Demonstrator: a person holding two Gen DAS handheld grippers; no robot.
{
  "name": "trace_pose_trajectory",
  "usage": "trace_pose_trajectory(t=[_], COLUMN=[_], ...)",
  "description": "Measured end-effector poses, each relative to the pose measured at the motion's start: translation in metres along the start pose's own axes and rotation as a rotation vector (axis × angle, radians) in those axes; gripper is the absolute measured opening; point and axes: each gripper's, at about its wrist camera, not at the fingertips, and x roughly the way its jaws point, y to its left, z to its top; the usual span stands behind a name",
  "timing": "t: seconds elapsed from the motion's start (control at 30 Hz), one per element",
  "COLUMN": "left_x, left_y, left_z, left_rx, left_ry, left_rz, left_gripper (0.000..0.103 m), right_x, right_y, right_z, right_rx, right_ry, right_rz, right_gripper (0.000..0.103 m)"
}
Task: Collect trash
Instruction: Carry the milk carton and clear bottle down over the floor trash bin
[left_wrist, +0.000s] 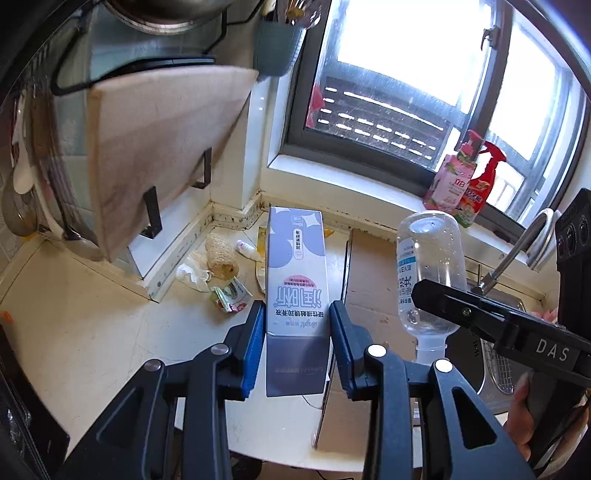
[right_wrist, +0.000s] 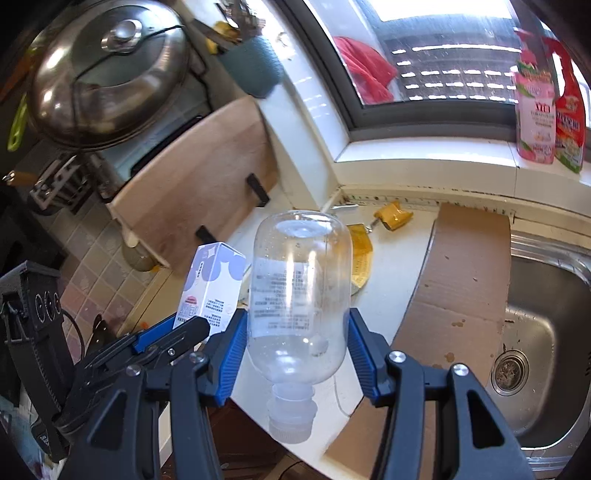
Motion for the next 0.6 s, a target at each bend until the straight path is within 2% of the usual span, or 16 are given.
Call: trace_pose_trajectory(t=[0.3, 0.6], left_x=[-0.072, -0.117], left_y=[-0.005, 0.01], left_z=[-0.02, -0.058], left_rx=[0.039, 0.026], left_ry=[-0.095, -0.119], left_rz=[-0.012, -0.044], left_gripper=[0.033, 0.033], right_x=[-0.038, -0.048], right_y=[0.051, 0.086], right_z=[-0.015, -0.051], right_rx=[-0.09, -0.153], right_ry=[-0.015, 0.044], right_rz=[0.037, 0.091], right_gripper=[0.053, 0.053])
